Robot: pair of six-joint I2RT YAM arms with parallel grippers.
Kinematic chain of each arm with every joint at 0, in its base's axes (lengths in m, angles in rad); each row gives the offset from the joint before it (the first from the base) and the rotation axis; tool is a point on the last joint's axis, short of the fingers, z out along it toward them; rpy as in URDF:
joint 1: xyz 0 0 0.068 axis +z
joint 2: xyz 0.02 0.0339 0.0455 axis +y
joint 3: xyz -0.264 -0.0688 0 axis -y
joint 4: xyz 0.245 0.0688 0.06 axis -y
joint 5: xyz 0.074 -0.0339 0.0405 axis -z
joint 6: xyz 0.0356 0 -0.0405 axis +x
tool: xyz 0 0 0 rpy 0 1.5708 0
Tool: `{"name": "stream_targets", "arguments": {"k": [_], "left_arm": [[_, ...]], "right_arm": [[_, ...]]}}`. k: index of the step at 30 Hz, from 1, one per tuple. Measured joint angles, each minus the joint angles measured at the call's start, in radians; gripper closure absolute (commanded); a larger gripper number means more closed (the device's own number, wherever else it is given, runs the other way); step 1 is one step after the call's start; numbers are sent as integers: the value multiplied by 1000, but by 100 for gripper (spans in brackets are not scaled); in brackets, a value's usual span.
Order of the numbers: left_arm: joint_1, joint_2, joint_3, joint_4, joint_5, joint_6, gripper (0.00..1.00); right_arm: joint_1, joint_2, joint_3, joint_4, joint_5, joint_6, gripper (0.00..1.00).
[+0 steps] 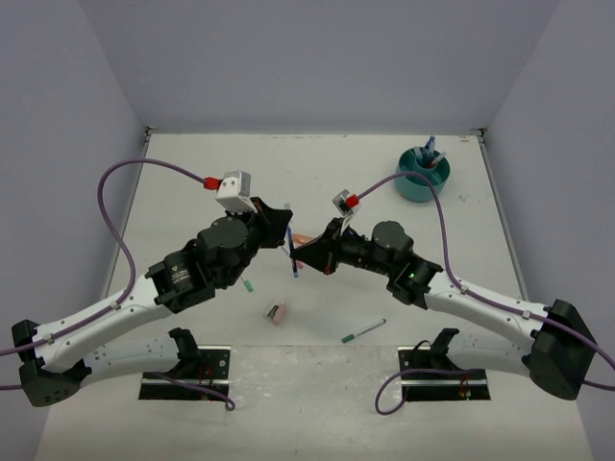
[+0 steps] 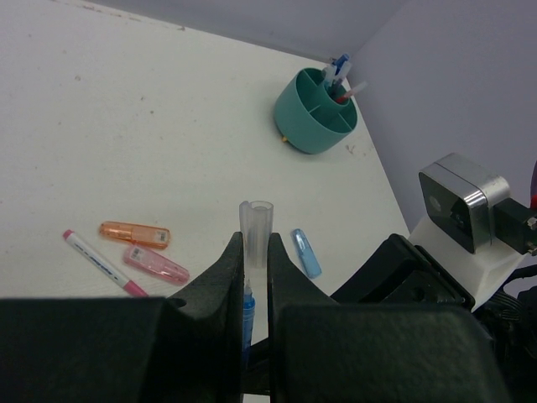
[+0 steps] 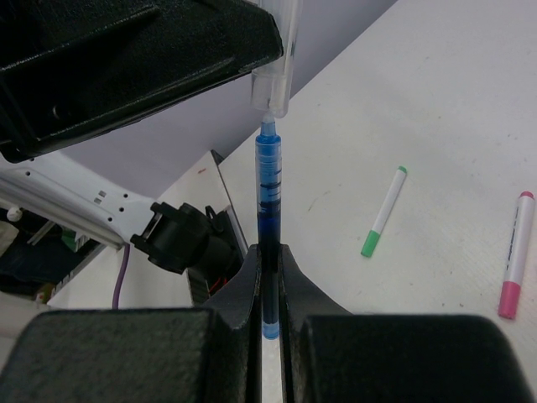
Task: Sort the stationery into containers
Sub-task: Close the pen cap on the pen.
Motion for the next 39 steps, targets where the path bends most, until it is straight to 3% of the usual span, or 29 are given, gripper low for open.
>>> {"name": "stream_targets", "arguments": {"k": [39], "left_arm": [[3, -11, -47, 86, 0, 1, 98]], "right_arm": [[-9, -7, 100, -129, 75, 11, 100]]}}
